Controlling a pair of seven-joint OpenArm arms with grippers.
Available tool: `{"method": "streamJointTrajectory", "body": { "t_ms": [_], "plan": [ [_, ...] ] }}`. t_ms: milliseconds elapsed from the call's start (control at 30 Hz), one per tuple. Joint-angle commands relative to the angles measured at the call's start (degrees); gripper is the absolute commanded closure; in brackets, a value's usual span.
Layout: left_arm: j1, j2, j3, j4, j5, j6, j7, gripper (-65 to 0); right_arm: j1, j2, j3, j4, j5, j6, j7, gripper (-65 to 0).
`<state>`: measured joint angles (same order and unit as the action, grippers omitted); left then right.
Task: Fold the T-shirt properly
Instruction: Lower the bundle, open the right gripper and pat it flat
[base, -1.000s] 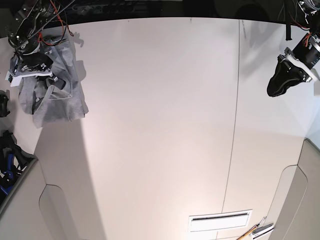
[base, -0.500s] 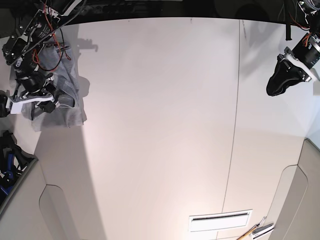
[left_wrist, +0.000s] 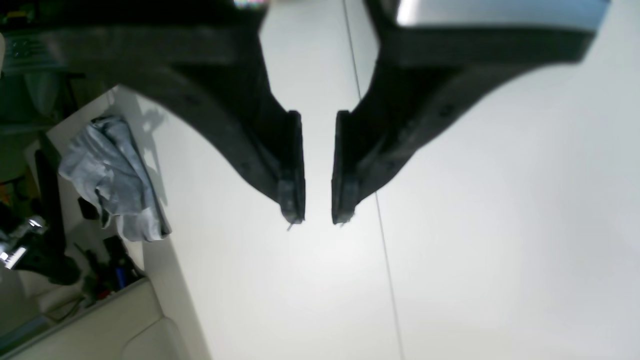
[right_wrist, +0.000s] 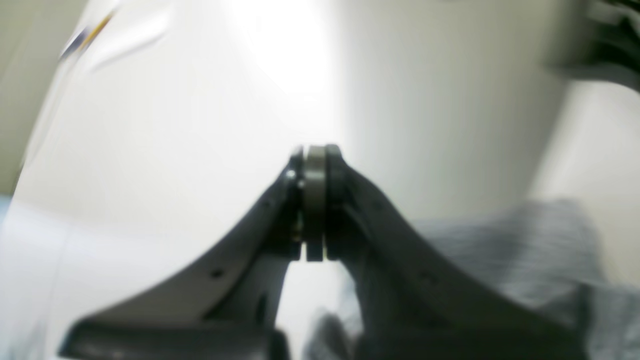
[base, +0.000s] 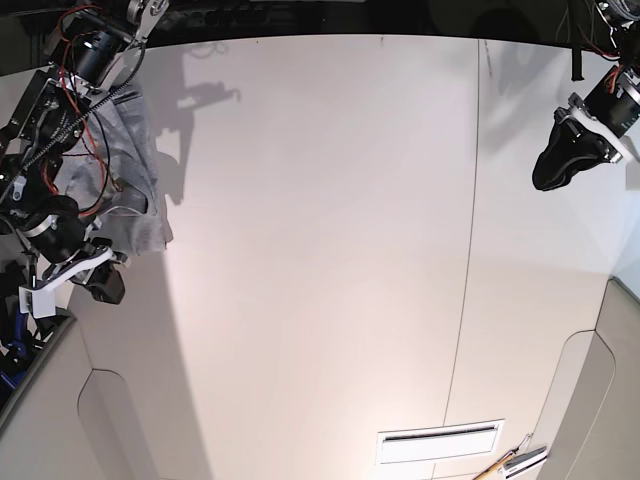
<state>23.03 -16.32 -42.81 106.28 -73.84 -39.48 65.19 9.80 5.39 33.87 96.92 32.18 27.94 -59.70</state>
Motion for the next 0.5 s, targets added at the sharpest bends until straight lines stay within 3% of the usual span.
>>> {"method": "streamJointTrajectory", "body": {
  "t_ms": [0, 100, 333, 467],
  "plan": [
    [0.0, -0.8, -0.3, 1.0, -0.9, -0.5, -0.9, -10.5, 0.4, 1.3, 0.2, 2.6, 2.0, 1.2, -1.1, 0.0],
    [0.0, -0.8, -0.3, 1.0, 0.1, -0.5, -0.9, -10.5, -3.7, 1.6, 0.2, 8.7, 3.0, 2.3, -6.0, 0.0],
    [-0.2, -0.8, -0.3, 1.0, 0.3, -0.5, -1.3, -10.5, -17.8, 1.1, 0.2, 21.3, 2.1, 2.3, -7.8, 0.0],
    [-0.1, -0.8, -0.3, 1.0, 0.4, -0.5, -1.3, -10.5, -22.1, 1.1, 0.2, 22.6, -1.8, 2.0, -7.8, 0.0]
  ]
}}
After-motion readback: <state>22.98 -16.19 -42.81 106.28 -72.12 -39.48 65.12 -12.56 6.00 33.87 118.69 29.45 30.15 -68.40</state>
